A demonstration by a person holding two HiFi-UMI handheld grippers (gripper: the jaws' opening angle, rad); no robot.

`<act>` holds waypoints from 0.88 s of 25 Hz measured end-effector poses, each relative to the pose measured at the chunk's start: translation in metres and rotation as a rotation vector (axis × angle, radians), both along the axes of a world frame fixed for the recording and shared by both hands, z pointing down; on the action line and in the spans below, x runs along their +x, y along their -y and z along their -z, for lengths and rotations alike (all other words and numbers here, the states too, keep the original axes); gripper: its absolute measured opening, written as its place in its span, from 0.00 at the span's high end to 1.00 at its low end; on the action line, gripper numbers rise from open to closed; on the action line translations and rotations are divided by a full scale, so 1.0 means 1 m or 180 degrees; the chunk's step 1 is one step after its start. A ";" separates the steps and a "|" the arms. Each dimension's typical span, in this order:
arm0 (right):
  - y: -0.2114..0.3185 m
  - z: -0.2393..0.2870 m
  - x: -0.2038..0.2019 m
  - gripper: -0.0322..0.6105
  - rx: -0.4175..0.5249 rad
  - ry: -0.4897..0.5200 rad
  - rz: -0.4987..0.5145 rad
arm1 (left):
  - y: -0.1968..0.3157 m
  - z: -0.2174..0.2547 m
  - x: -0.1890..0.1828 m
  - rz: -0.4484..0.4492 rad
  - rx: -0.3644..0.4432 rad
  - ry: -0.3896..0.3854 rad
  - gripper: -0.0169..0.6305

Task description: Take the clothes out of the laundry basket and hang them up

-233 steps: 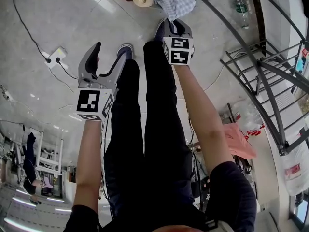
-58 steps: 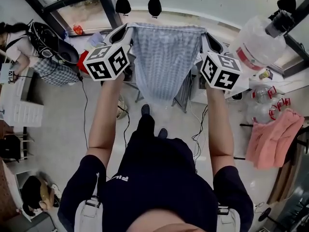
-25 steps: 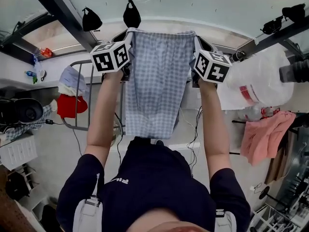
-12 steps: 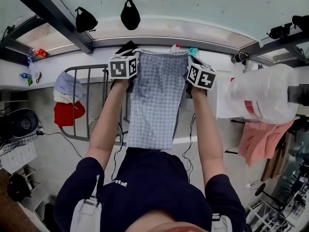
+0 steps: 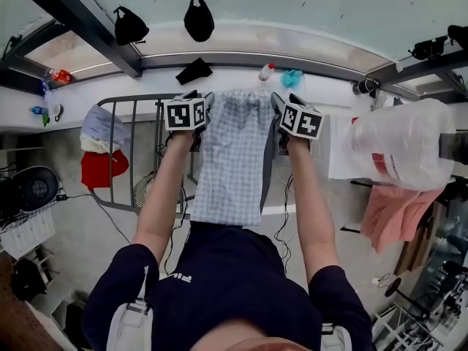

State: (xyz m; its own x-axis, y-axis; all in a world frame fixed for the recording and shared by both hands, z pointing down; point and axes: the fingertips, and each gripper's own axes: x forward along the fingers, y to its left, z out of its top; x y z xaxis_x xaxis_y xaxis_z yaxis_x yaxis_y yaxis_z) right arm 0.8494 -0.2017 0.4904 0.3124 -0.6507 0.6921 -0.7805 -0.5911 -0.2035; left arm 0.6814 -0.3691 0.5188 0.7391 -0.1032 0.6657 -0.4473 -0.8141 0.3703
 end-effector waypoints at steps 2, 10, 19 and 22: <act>-0.005 0.006 -0.003 0.56 0.0032 -0.0025 0.0027 | -0.004 0.004 -0.002 0.0011 0.0018 -0.0010 0.64; -0.037 0.021 -0.036 0.54 0.0166 -0.0018 0.0154 | -0.037 0.030 -0.020 0.0017 0.0164 -0.0110 0.63; -0.092 0.032 -0.094 0.54 0.0342 0.0039 0.0255 | -0.098 0.068 -0.071 0.0144 0.0298 -0.0307 0.62; -0.118 0.039 -0.118 0.54 0.0411 0.0039 0.0304 | -0.128 0.079 -0.090 0.0174 0.0303 -0.0381 0.61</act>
State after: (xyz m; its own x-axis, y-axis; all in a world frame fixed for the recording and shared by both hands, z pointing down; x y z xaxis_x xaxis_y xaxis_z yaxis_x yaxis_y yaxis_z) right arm 0.7310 -0.0835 0.4510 0.2367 -0.7609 0.6042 -0.8290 -0.4825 -0.2829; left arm 0.5910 -0.2411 0.4398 0.8041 -0.2038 0.5585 -0.4492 -0.8237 0.3461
